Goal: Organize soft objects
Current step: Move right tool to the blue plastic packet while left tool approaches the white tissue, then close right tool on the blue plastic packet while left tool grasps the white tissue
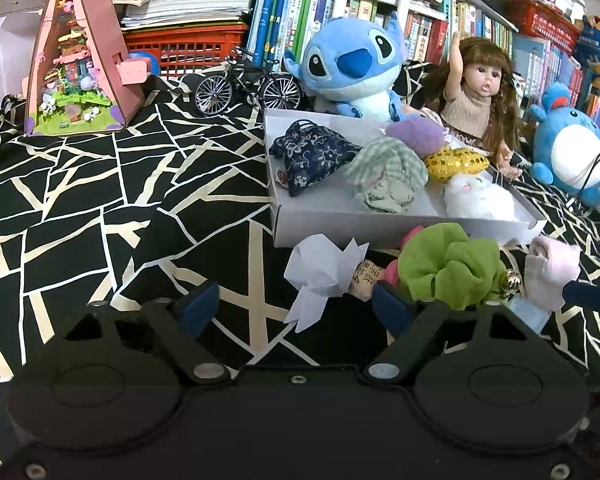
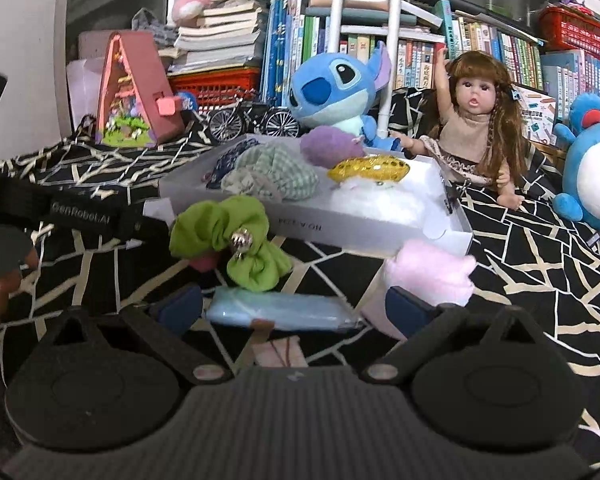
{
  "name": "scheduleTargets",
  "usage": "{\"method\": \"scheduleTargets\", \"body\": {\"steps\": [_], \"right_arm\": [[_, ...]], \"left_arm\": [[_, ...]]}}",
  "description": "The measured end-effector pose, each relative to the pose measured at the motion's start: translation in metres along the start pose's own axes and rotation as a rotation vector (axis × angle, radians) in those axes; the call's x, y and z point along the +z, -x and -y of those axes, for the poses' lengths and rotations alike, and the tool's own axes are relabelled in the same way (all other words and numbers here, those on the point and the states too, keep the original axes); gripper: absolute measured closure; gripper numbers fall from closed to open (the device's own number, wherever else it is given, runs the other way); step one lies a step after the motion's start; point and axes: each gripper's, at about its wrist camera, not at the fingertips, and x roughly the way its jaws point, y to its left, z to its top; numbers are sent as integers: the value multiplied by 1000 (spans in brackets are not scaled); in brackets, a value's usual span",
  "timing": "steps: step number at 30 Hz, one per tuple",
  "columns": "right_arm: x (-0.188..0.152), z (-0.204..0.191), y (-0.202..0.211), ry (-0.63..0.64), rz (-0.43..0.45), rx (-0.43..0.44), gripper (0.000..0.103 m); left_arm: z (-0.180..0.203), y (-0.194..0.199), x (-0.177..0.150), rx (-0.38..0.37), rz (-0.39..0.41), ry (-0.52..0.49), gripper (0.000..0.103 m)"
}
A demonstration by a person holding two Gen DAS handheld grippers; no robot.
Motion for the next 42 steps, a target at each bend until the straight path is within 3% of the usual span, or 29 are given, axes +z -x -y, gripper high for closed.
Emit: {"method": "scheduleTargets", "body": {"steps": [2,5,32,36,39,42], "right_arm": [[-2,-1,-1,4,-5,1,1],[-3,0,-4,-7,-9,2,1],[2,-2,-23,-46,-51,33,2],[1,-4,-24,-45,-60,37,5],[2,-3,-24,-56,-63,42,11],[2,-3,-23,-60,-58,50,16]], "left_arm": [[0,-1,0,-2,-7,-3,39],[-1,-2,-1,-8,-13,5,44],[-1,-21,9,-17,3,17,43],[-2,-21,9,-26,6,23,50],[-3,-20,9,-39,6,27,64],[-2,-18,9,-40,9,23,65]]}}
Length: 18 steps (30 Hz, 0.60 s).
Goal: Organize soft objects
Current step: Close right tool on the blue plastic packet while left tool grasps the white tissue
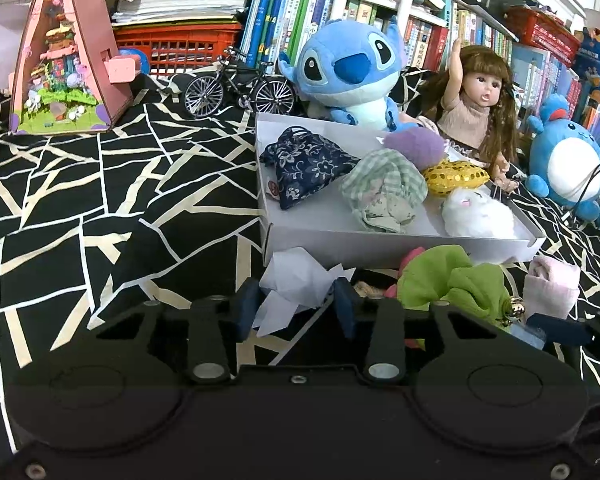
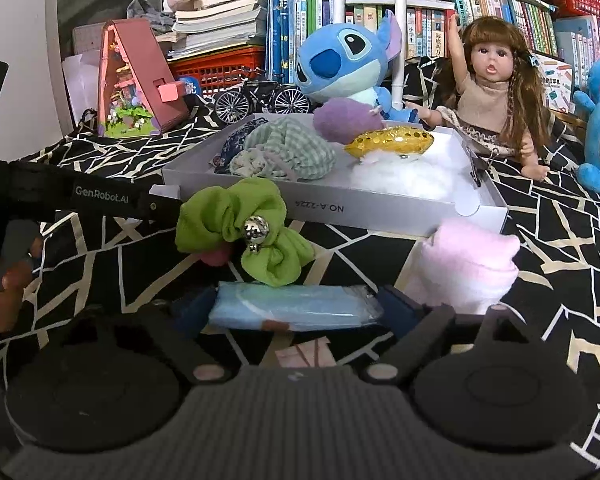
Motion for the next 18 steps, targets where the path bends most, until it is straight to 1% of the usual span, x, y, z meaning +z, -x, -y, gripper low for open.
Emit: {"method": "scheduleTargets", "body": {"steps": [6,8,9,16,17,18], "right_arm": [[3,-6,7,41,25,-11,18],[6,-7,10,54,35,-14,19],[8,-7,12,58,41,-17,21],[21,-1,24,55,74,-48,22],[22,0,25,52,78,-52,23],[23,1,26,48,79,-52,27]], "left_arm": [[6,10,0,7,26,-39,66],[6,15,2,-3,34,-35,66],[6,18,4,-7,39,-34,66],[5,31,19,-25,74,-17,66],[4,31,21,-27,76,-12,66],[4,31,22,-28,77,-9,66]]}}
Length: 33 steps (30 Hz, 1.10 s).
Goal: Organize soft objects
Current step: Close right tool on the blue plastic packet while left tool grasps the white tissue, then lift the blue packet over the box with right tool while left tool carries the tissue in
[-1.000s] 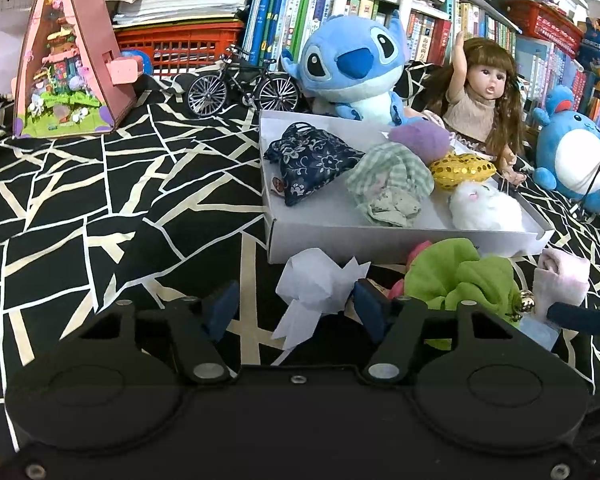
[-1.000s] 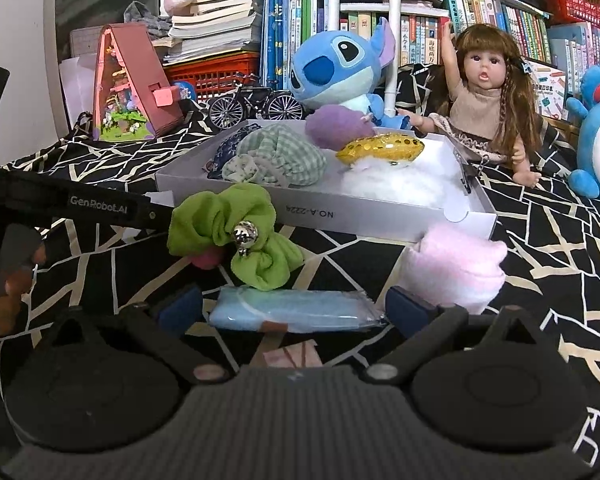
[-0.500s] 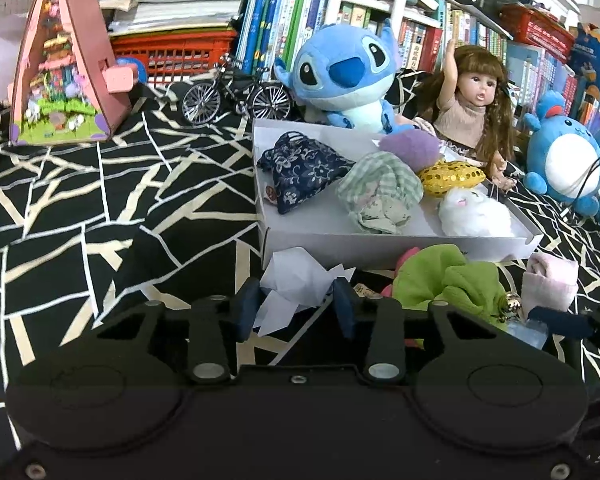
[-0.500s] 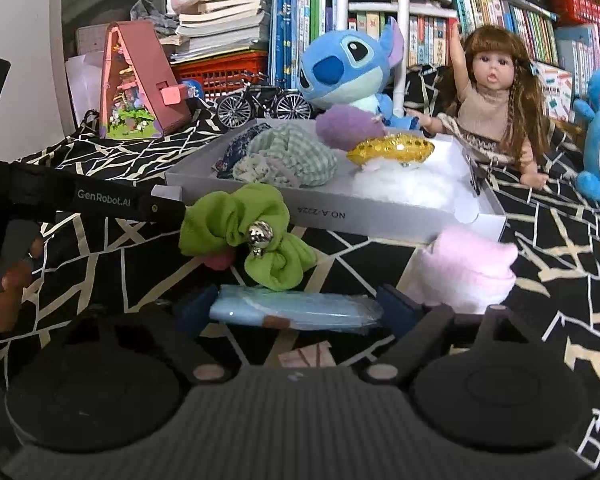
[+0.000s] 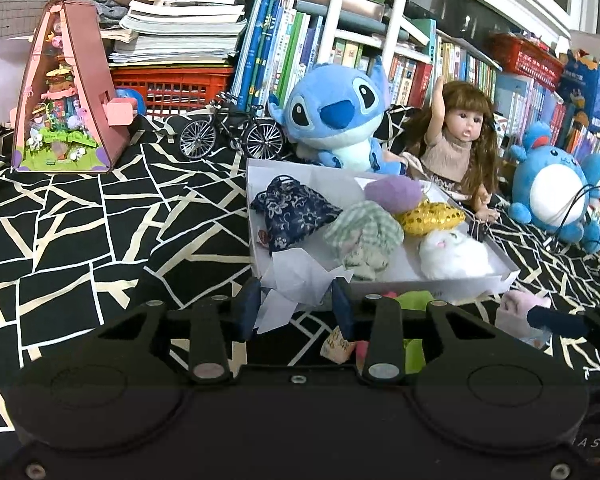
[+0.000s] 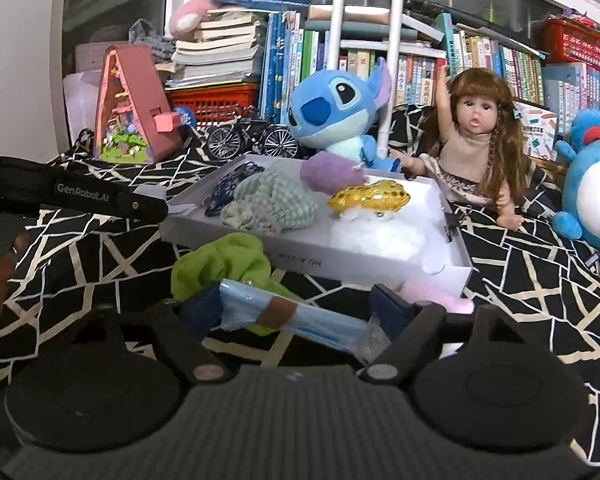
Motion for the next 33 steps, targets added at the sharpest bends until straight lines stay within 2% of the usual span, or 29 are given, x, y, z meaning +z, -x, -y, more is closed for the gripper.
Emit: {"method": "scheduleTargets", "body": {"steps": [6,7,9,11,14,15,16,18,24,27,32,33], "right_arm": [[9,6,3,-8,23,-14,30],[10,7,3,-6,28,-18,48],[13,9,0,-21,16,-38,67],[13,12,-3,-49,5,-21,72],[11,11,-3,-42,4,-25,73],[9,10,-1,-36,4,-24,70],[8,9,0,-33,3,-21,61],[4,8,3,-29,-8,-17,52],[-10,5,0,-19,-54,-8,42],[-15,3,1,-19,-64,-16,28],[-25,15,5,-139,-65,-23,8],[-27,18,5,-167,-67,-28,0]], "left_arm": [[2,1,8,-6,13,3,66],[2,0,10,-6,14,2,66],[3,-2,13,-9,18,2,66],[5,-3,15,-12,19,4,66],[6,-4,16,-17,21,3,66],[7,-3,16,-20,20,1,66],[7,-3,15,-22,20,-2,66],[7,-3,14,-22,19,-7,66],[4,-7,11,-20,0,5,66],[4,-7,10,-21,0,5,66],[3,-8,10,-21,-6,7,66],[3,-8,9,-21,-7,7,66]]}}
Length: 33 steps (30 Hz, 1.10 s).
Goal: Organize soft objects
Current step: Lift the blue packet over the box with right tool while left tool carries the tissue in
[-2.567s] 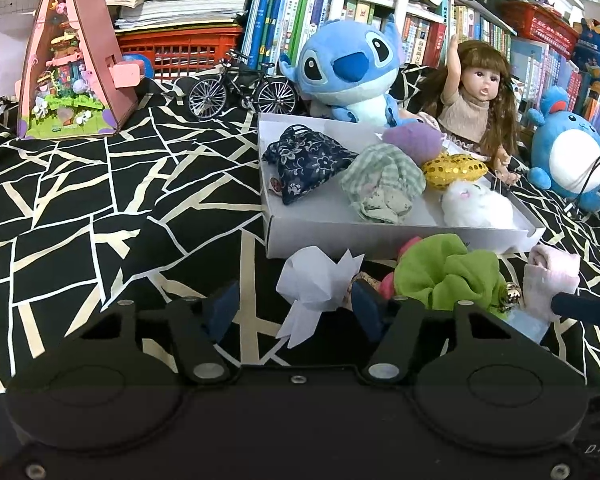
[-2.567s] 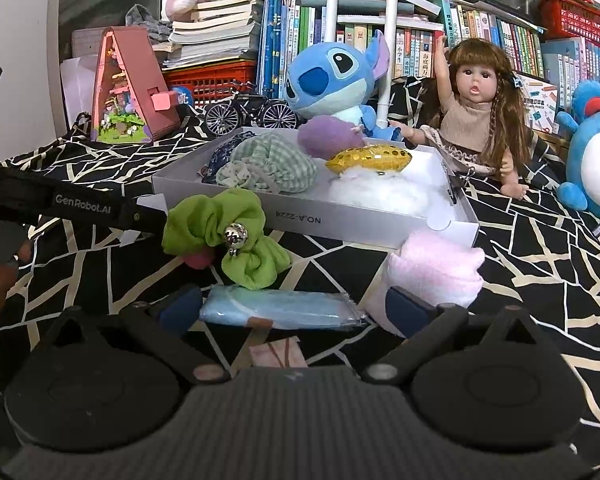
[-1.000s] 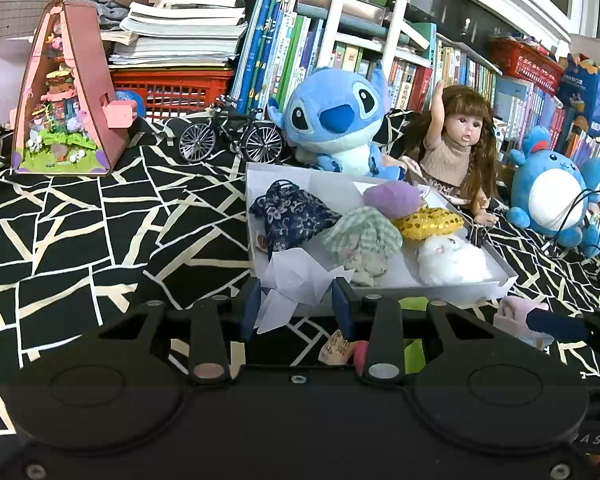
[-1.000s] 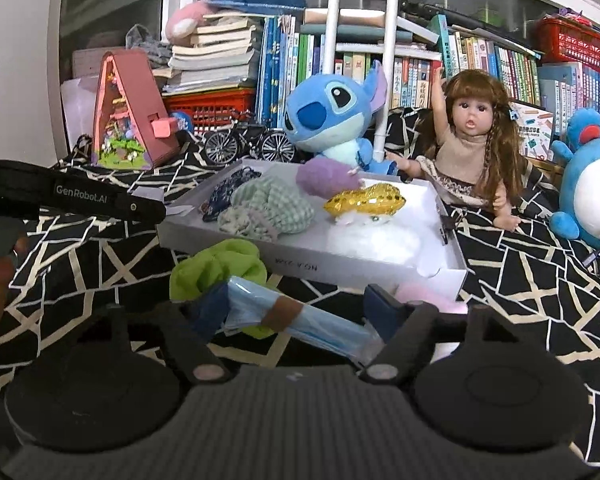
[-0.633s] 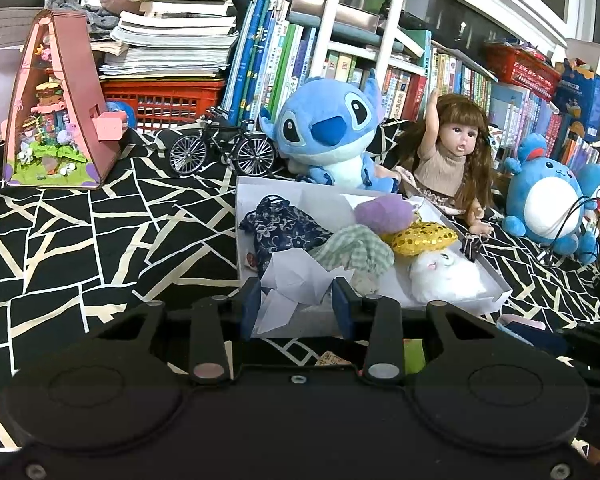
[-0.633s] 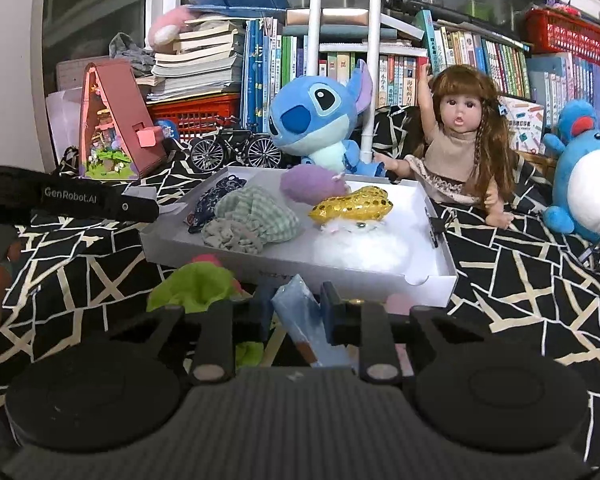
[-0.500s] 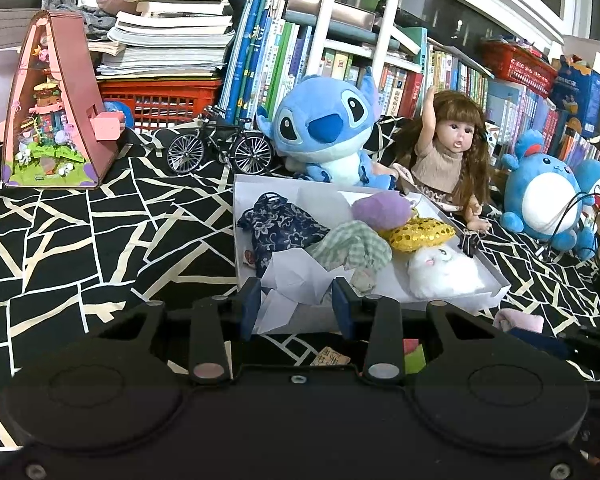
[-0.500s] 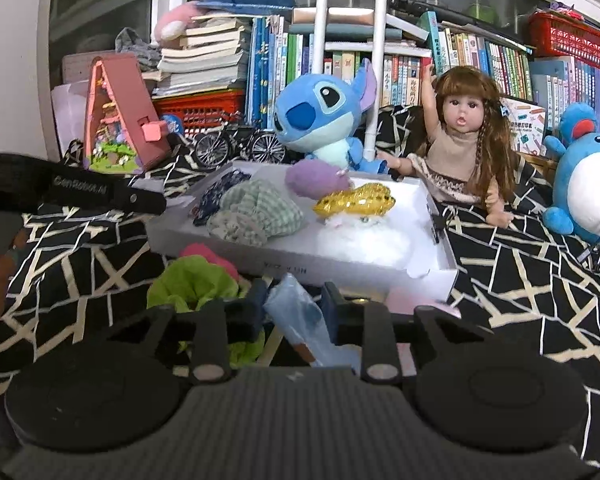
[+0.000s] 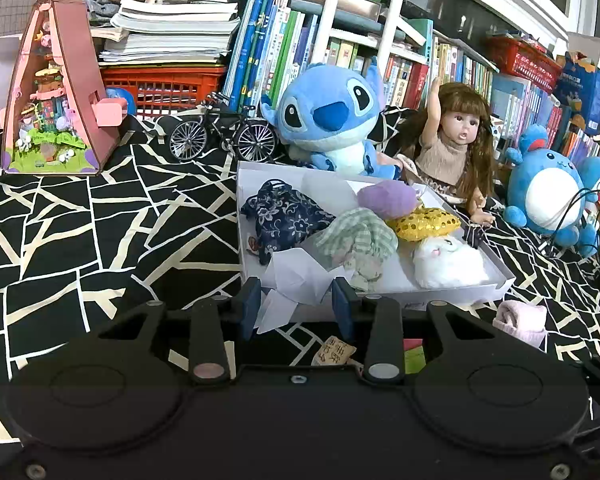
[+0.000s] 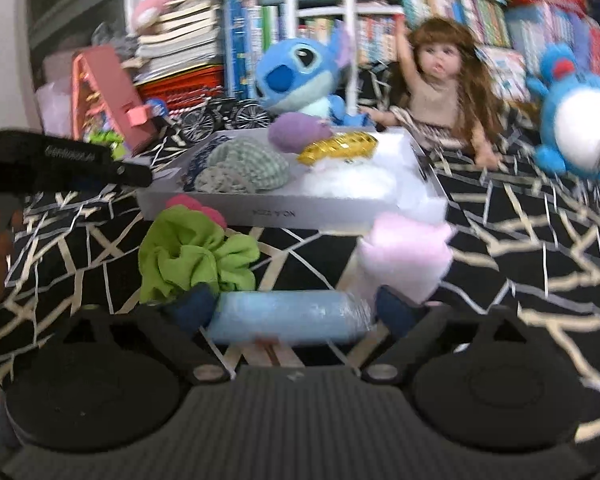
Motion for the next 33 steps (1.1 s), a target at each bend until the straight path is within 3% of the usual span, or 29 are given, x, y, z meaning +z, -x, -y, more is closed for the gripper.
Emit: {"method": "scheduleTargets", "body": {"steps": [9,19,24,33], "right_arm": [[-7,3,-10,-41,-23,-22,0],[-3,-4,-14,5,-40,-7,14],[0,-7,-8,9,-21,0,21],[23,-5,5,3,34,11,23]], "left_arm": [[0,-3,-2,-2,-9,0,66],[3,-5,-1,-6,-12,-8,66],[3,-5,0,-7,-11,-13,66],[1,-10,11,-18,-18,-8,66]]}}
